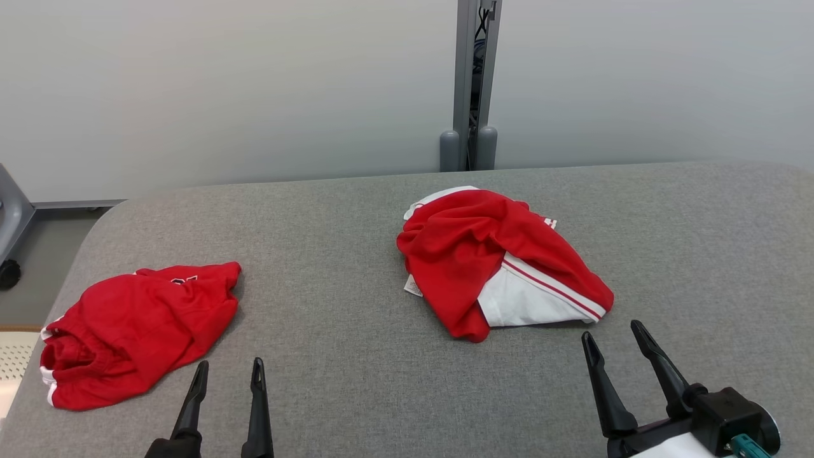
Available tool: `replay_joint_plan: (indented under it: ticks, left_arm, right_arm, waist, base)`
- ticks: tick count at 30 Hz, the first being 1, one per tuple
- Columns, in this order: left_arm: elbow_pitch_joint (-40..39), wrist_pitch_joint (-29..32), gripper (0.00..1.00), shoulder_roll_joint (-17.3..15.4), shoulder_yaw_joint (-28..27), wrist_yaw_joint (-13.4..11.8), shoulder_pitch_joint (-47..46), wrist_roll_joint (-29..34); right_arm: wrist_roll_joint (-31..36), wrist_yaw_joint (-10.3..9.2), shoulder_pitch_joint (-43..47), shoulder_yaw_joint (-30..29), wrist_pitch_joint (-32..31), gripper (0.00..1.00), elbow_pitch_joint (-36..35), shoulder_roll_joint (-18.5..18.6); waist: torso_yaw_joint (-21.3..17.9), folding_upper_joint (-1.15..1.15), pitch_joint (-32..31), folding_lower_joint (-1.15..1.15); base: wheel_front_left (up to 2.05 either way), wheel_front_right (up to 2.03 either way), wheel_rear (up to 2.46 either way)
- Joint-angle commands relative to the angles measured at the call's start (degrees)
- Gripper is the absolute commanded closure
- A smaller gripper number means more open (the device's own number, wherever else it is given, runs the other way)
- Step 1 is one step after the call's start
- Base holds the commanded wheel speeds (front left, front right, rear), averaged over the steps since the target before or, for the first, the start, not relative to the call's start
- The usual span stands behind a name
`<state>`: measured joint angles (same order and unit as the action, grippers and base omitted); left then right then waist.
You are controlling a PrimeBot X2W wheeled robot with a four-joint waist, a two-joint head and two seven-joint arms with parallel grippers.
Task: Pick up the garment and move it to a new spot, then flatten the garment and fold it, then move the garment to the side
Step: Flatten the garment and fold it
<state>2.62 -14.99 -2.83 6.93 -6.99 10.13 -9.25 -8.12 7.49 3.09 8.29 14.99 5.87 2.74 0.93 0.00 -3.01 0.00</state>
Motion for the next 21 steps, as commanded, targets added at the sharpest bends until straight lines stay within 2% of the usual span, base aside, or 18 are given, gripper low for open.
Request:
replay_joint_plan:
  ticks: [1, 11, 18, 21]
  left_arm:
    - [0.09, -0.21, 0.0, -0.13, 0.21, -0.19, -0.8, -0.27]
    - [0.44, -0.21, 0.0, -0.12, 0.64, -0.48, -0.85, 0.67]
    - [2.13, -0.21, 0.0, -0.1, 3.34, 1.72, -4.43, 1.45]
    - [4.97, -0.2, 0.0, -0.13, 5.87, 3.52, -7.35, -0.09]
  right_arm:
    - [-0.38, 0.01, 0.74, 0.03, 0.36, 0.0, -0.21, 0.3]
    - [-0.25, 0.01, 0.34, 0.55, 0.36, 0.0, -0.09, 0.3]
    - [0.51, 0.01, -1.2, 0.16, 0.36, 0.0, -0.25, 0.32]
    - [0.8, 0.01, -1.66, -0.01, 0.36, 0.0, -0.24, 0.31]
  waist:
    - [0.14, 0.0, 0.1, 0.0]
    - [-0.2, 0.0, 0.45, 0.0]
    - [-3.34, 0.0, 2.21, 0.0]
    - [-5.42, 0.0, 3.31, 0.0]
  base:
    - [0.0, 0.0, 0.0]
    - [0.0, 0.0, 0.0]
    - [0.0, 0.0, 0.0]
    - [0.0, 0.0, 0.0]
